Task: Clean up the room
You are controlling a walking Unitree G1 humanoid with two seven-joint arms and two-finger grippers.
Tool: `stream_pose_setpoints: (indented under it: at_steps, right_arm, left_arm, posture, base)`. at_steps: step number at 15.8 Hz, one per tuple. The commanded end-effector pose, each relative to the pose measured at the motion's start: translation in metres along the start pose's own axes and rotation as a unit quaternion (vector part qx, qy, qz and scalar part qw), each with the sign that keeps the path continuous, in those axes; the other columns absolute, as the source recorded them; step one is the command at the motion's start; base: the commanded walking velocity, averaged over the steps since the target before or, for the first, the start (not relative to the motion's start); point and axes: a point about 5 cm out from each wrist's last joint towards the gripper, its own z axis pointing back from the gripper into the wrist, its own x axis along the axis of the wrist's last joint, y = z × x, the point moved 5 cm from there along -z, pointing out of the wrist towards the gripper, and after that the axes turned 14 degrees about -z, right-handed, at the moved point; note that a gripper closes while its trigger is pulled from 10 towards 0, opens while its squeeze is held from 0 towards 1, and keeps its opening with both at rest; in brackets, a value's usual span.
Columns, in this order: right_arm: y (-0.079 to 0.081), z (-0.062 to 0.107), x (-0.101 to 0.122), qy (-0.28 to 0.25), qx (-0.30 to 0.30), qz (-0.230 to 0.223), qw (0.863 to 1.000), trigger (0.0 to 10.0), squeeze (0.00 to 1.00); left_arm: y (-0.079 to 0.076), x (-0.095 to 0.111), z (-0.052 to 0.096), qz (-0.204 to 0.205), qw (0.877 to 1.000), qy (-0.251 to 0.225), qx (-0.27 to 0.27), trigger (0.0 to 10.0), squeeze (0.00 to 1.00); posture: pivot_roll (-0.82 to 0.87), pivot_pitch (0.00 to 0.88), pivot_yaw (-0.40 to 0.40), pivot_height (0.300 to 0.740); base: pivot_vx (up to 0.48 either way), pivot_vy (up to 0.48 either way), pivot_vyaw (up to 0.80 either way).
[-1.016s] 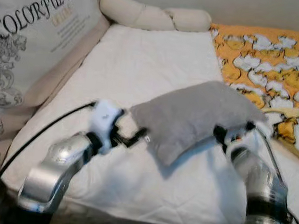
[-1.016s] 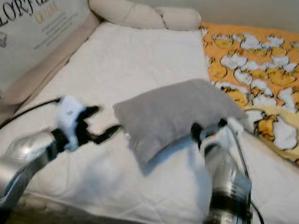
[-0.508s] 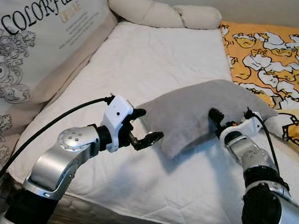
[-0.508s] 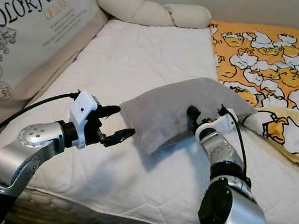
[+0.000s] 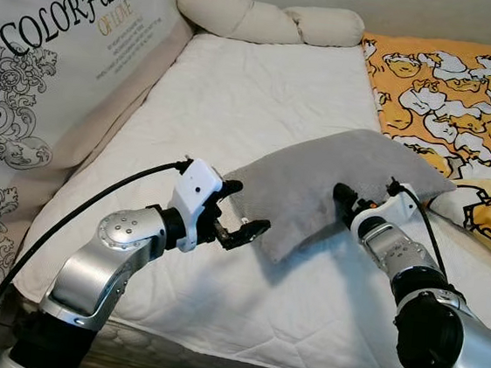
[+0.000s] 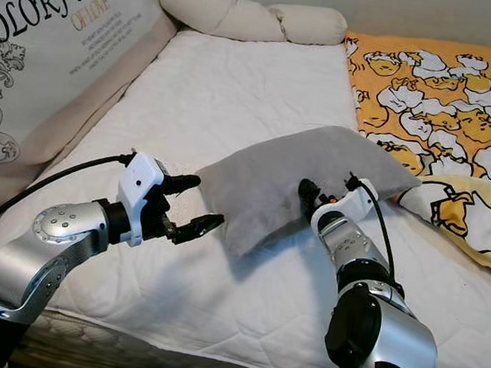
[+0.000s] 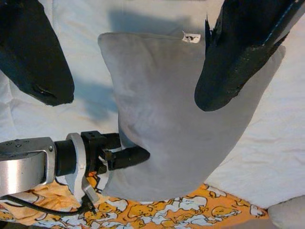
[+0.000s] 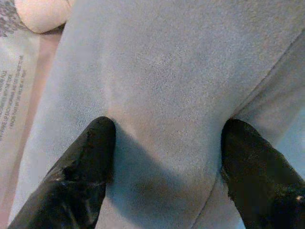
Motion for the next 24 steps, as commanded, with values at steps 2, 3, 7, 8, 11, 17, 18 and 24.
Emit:
stream_pose_setpoints:
  at_steps: [2, 3, 7, 8, 11, 17, 18, 24]
  right_arm:
    - [0.001, -0.002, -0.01, 0.014, -0.005, 0.001, 1.0, 0.0, 0.0]
    - [-0.001, -0.002, -0.01, 0.015, -0.008, 0.002, 1.0, 0.0, 0.0]
    - [-0.009, 0.0, -0.011, 0.016, -0.023, 0.01, 1.0, 0.0, 0.0]
    - [-0.009, 0.0, -0.012, 0.016, -0.024, 0.011, 1.0, 0.0, 0.0]
    - [-0.012, 0.0, -0.012, 0.014, -0.028, 0.008, 0.999, 0.0, 0.0]
    - [-0.016, 0.001, -0.01, 0.01, -0.039, 0.012, 0.999, 0.0, 0.0]
    - [-0.016, 0.001, -0.01, 0.01, -0.039, 0.012, 0.999, 0.0, 0.0]
    - [-0.013, 0.001, -0.001, 0.004, -0.053, 0.098, 0.994, 0.0, 0.0]
  left_arm:
    - [0.0, -0.005, 0.0, -0.004, 1.0, 0.008, 0.004, 10.0, 0.0]
    - [0.0, -0.005, 0.0, -0.005, 1.0, 0.009, 0.006, 10.0, 0.0]
    - [0.0, -0.007, 0.0, -0.006, 1.0, 0.01, 0.01, 10.0, 0.0]
    - [0.001, -0.006, 0.0, -0.006, 1.0, 0.01, 0.011, 10.0, 0.0]
    - [0.002, -0.006, -0.001, -0.007, 1.0, 0.01, 0.012, 10.0, 0.0]
    - [0.002, -0.008, 0.001, -0.007, 1.0, 0.015, 0.013, 10.0, 0.0]
    - [0.002, -0.008, 0.001, -0.007, 1.0, 0.015, 0.013, 10.0, 0.0]
    - [0.029, -0.009, 0.01, -0.016, 0.997, 0.022, 0.077, 10.0, 0.0]
  posture:
    - [0.07, 0.0, 0.05, 0.74]
    - [0.06, 0.0, 0.047, 0.74]
    - [0.06, 0.0, 0.048, 0.74]
    - [0.06, 0.0, 0.048, 0.74]
    - [0.06, 0.0, 0.052, 0.74]
    - [0.07, 0.0, 0.055, 0.74]
    - [0.07, 0.0, 0.055, 0.74]
    - [0.05, 0.0, 0.058, 0.74]
  base:
    - [0.0, 0.0, 0.0]
    - [0.0, 0.0, 0.0]
    - [0.0, 0.0, 0.0]
    - [0.0, 0.0, 0.0]
    - [0.0, 0.0, 0.0]
    - [0.0, 0.0, 0.0]
    - [0.0, 0.0, 0.0]
    - [0.0, 0.0, 0.0]
